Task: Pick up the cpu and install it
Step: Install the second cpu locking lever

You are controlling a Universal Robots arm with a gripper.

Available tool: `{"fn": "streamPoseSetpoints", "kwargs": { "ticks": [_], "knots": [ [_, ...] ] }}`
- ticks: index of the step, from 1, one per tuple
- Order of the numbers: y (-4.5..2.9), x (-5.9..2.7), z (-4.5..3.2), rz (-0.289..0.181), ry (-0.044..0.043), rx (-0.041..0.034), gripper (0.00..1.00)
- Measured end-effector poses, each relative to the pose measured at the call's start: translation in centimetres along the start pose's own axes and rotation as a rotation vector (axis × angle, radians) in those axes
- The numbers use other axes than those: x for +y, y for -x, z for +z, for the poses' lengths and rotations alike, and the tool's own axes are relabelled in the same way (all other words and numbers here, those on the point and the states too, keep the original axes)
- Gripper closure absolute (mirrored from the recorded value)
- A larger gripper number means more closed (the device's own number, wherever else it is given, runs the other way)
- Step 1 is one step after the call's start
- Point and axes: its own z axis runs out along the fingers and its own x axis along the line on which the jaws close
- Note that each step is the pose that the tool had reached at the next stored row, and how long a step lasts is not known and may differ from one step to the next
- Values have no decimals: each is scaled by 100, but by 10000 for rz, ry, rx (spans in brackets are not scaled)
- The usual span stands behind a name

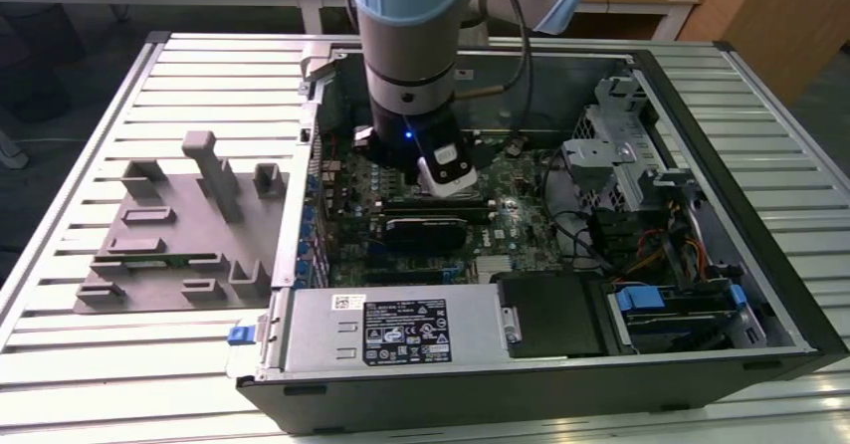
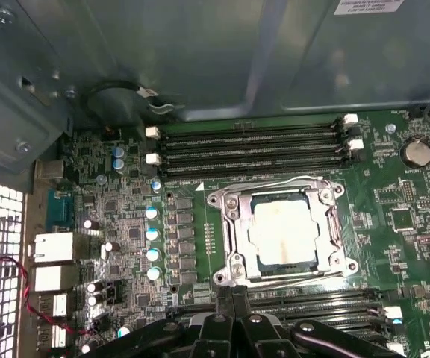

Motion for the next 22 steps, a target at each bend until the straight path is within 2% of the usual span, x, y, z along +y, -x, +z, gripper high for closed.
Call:
{"fn": "streamPoseSetpoints", "kwargs": {
  "ticks": [5, 8, 15, 22],
  "knots": [
    [1, 94, 25, 12, -126, -17, 89],
    [6, 156, 42, 8, -247, -30, 89],
    [41, 245, 70, -14, -791, -87, 89],
    [129, 322, 98, -22, -1076, -100, 89]
  ]
}}
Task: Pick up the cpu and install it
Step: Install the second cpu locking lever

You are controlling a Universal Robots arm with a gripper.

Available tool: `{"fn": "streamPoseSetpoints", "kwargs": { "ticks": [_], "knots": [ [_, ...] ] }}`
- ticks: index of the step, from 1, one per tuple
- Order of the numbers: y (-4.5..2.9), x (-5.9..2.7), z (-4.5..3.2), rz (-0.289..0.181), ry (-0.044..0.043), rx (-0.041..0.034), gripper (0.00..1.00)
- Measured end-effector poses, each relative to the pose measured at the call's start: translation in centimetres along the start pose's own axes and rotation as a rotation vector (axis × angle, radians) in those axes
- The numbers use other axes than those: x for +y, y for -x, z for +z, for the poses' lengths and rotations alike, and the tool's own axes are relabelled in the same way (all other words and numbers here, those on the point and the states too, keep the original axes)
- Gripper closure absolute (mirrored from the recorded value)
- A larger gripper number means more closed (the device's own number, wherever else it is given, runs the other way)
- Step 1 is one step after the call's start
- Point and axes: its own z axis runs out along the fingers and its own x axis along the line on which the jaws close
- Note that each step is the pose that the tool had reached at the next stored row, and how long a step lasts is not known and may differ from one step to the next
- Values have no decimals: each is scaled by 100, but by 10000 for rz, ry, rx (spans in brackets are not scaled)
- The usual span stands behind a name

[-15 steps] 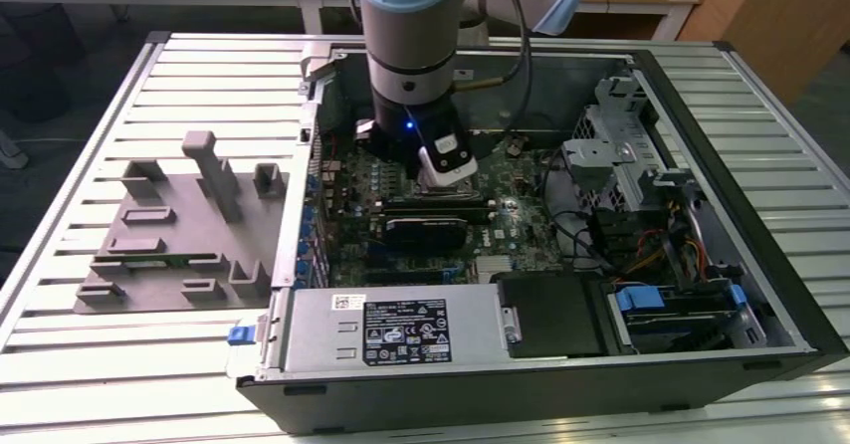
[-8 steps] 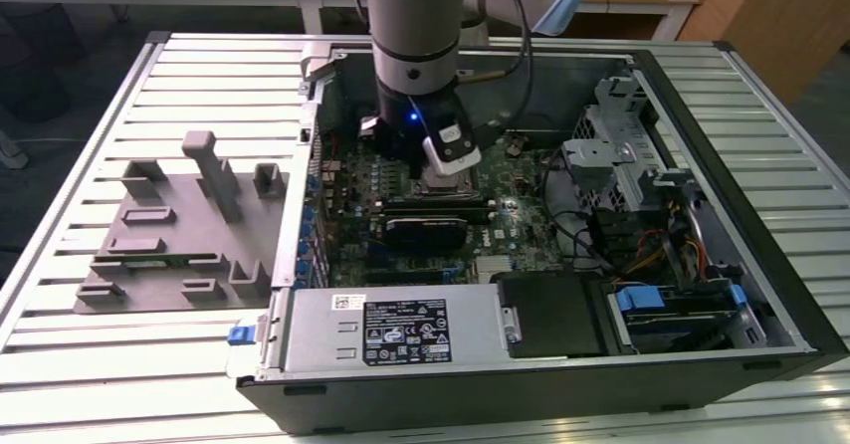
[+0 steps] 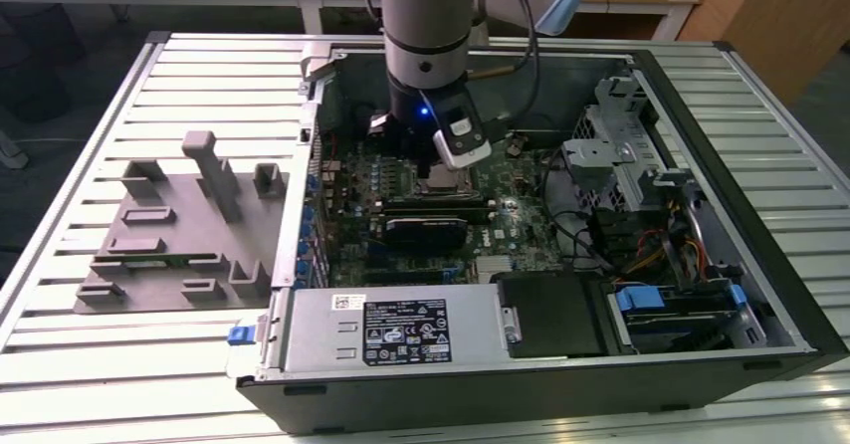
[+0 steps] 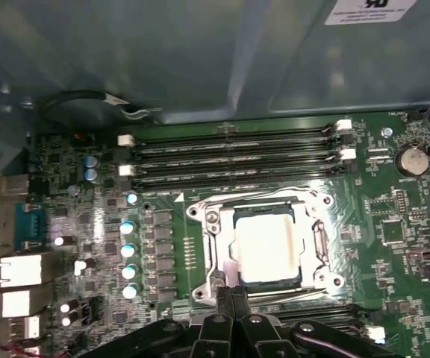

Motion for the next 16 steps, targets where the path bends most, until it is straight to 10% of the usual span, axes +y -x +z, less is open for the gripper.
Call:
{"fn": "streamPoseSetpoints", "kwargs": {
  "ticks": [16],
  "knots": [
    [272, 200, 59, 10, -381, 142, 89]
  ]
}}
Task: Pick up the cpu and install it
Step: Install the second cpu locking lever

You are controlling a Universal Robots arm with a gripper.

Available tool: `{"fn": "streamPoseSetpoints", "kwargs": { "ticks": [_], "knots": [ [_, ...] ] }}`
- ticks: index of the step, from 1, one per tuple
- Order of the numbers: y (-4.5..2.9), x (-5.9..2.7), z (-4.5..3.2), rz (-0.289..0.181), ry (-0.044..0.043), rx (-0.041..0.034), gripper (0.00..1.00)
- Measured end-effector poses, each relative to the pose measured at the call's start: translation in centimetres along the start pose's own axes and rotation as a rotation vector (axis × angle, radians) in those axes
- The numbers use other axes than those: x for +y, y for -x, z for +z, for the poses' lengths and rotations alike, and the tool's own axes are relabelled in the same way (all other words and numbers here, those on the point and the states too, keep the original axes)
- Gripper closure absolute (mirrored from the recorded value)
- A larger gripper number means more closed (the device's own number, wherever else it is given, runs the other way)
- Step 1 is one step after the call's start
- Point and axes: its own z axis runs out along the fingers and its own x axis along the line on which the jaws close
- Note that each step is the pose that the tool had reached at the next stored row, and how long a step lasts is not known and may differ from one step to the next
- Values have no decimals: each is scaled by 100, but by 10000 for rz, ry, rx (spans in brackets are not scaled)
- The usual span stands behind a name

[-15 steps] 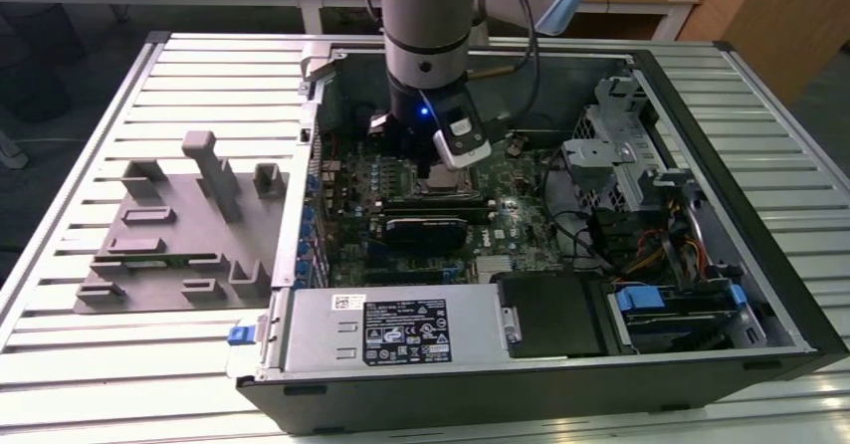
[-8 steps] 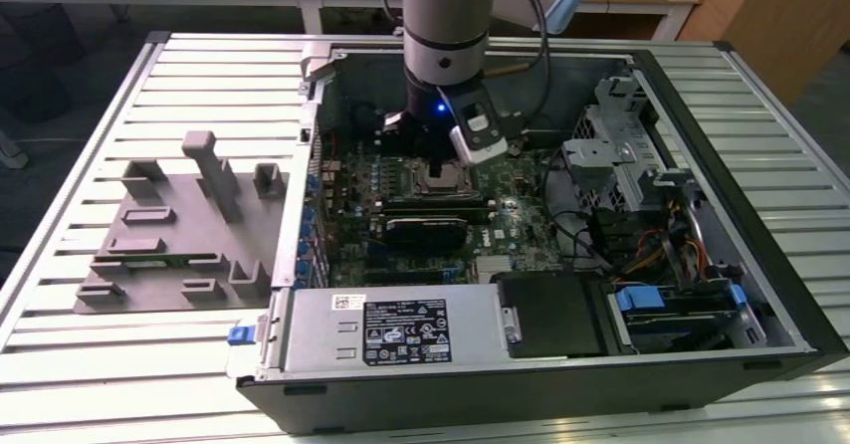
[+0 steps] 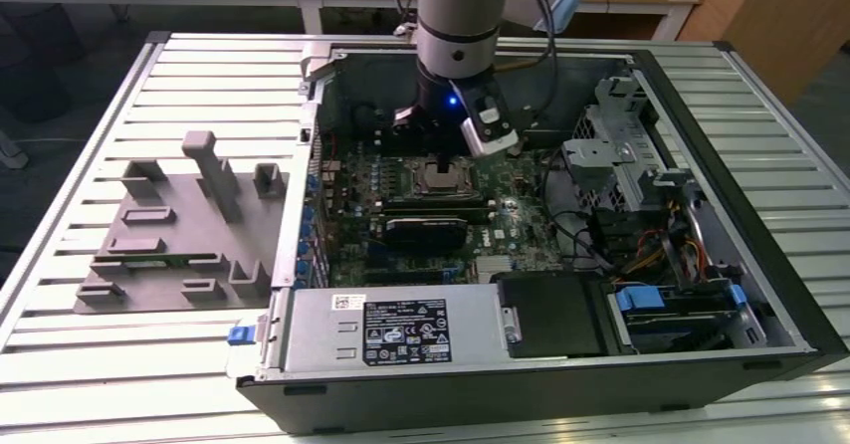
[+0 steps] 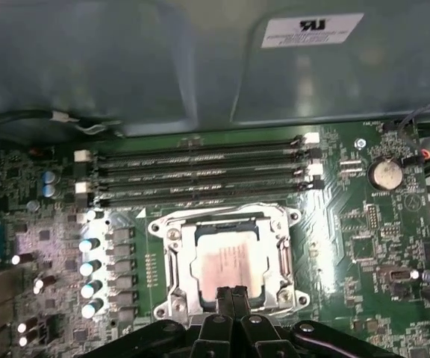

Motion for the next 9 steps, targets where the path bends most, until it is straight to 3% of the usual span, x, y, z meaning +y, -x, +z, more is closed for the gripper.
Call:
{"fn": "streamPoseSetpoints", "kwargs": {
  "ticks": [4, 9],
  "knots": [
    [59, 55, 12, 1, -98, 40, 89],
    [86, 59, 13, 3, -109, 55, 89]
  ]
}}
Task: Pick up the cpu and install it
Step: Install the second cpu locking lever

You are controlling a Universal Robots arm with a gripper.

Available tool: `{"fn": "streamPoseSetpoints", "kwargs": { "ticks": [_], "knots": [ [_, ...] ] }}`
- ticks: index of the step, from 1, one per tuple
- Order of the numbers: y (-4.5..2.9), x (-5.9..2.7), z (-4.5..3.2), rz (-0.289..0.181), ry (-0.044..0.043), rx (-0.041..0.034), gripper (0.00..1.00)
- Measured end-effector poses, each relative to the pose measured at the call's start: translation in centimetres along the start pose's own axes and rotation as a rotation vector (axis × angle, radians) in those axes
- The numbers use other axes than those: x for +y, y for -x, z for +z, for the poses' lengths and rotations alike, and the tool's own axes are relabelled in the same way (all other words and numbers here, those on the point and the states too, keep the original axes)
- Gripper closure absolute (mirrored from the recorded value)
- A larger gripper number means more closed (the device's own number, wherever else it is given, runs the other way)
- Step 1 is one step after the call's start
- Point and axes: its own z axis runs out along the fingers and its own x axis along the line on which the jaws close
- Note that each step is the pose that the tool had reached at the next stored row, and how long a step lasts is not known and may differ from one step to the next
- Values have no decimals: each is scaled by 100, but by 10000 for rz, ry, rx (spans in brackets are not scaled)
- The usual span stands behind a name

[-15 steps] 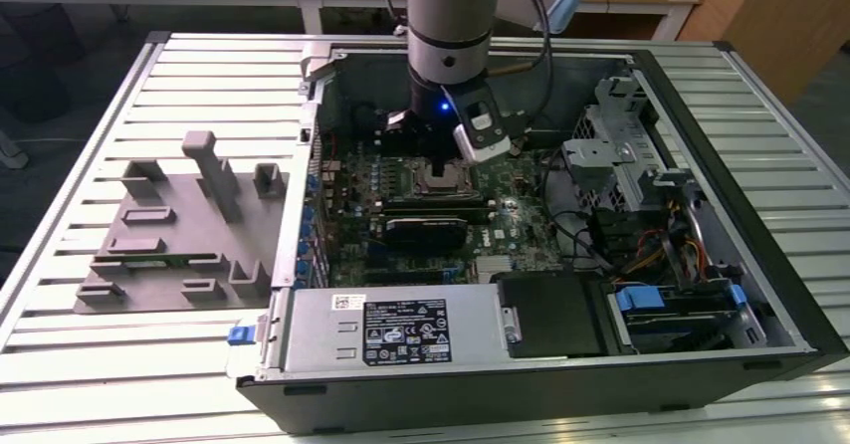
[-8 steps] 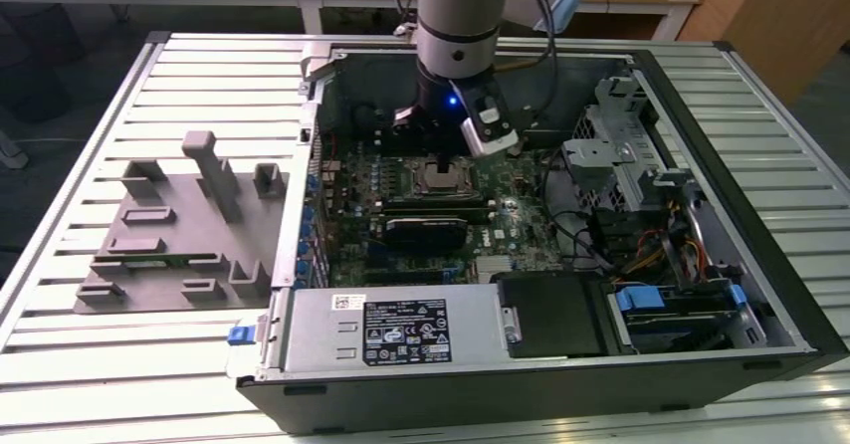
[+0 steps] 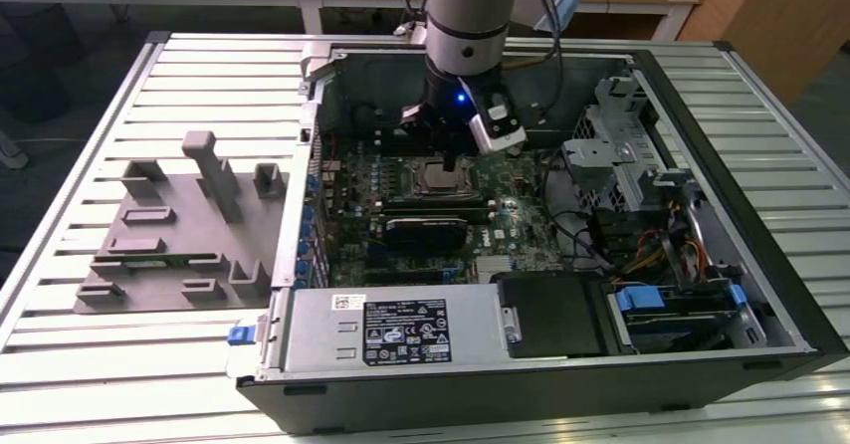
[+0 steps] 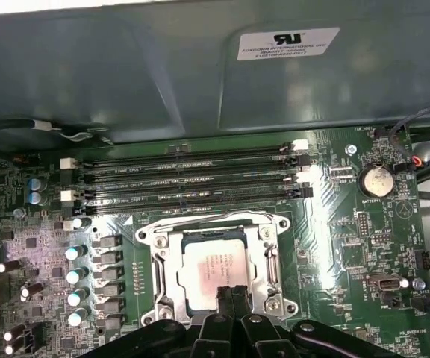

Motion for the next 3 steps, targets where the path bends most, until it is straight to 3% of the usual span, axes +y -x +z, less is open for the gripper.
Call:
{"fn": "streamPoseSetpoints", "kwargs": {
  "ticks": [3],
  "knots": [
    [2, 0, 0, 0, 1, -1, 89]
  ]
}}
